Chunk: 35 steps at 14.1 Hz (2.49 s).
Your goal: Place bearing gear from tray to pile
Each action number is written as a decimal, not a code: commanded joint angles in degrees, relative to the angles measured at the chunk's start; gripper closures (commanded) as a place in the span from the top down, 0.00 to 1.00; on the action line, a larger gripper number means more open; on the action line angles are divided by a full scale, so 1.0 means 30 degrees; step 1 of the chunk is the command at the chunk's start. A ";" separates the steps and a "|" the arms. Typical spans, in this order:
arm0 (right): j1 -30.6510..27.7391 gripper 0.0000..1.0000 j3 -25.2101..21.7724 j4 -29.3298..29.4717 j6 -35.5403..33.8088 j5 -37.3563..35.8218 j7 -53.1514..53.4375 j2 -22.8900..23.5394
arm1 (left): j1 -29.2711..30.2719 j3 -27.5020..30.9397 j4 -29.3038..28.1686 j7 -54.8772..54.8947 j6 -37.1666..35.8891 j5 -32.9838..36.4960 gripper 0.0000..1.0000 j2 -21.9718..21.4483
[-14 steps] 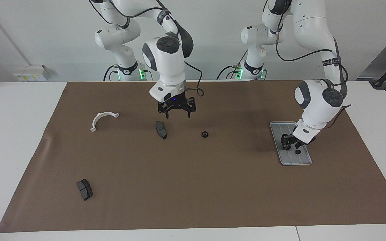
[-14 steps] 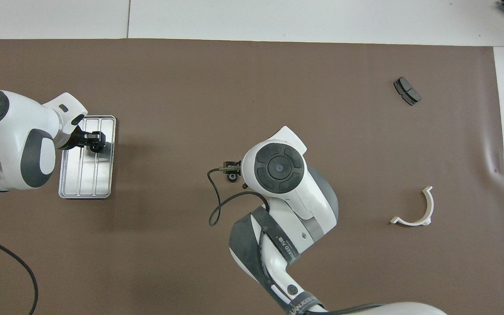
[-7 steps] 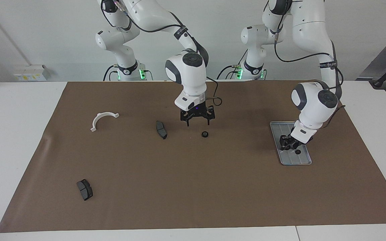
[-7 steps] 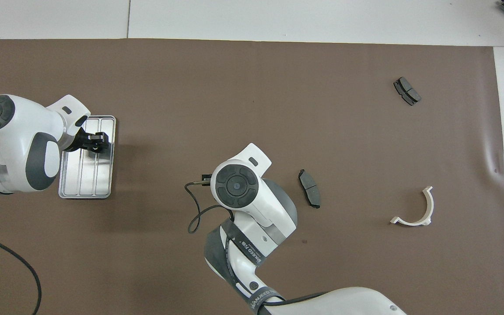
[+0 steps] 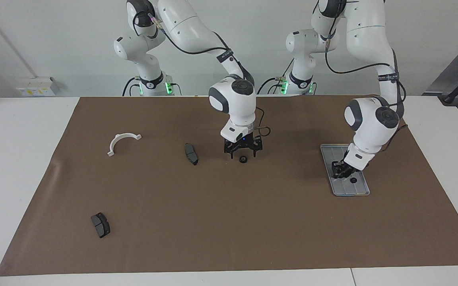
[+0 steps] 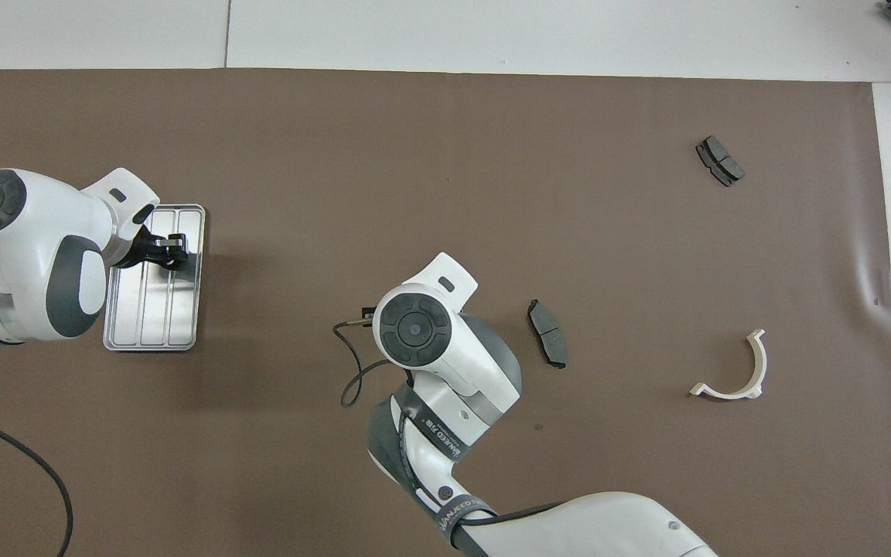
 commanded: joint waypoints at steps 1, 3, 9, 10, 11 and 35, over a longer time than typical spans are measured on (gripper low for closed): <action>-0.0053 1.00 0.0004 -0.0450 0.0654 -0.0350 -0.0490 0.0052 | -0.0027 0.0021 -0.0461 -0.0153 0.0505 -0.0157 0.36 -0.0210; 0.0035 1.00 0.0004 -0.0452 0.0743 -0.0350 -0.0432 0.0256 | -0.0027 0.0021 -0.0461 -0.0153 0.0476 -0.0157 0.31 -0.0210; 0.0035 0.85 0.0004 -0.0335 0.0683 -0.0350 -0.0461 0.0257 | -0.0203 0.0021 0.0967 -0.0212 -0.0865 -0.0157 0.24 0.0051; 0.0036 0.77 0.0004 -0.0364 0.0684 -0.0350 -0.0461 0.0257 | -0.0261 -0.0008 0.1845 -0.0357 -0.1771 -0.0157 0.24 0.0199; 0.0036 0.75 0.0004 -0.0364 0.0684 -0.0350 -0.0461 0.0257 | -0.0435 -0.0009 0.2637 -0.0706 -0.2505 -0.0128 0.24 0.0287; -0.0577 0.00 -0.0084 -0.0158 -0.1070 -0.0350 -0.0753 -0.0998 | -0.8228 -0.0126 0.4871 -1.0788 -0.2105 -0.0889 0.25 0.0463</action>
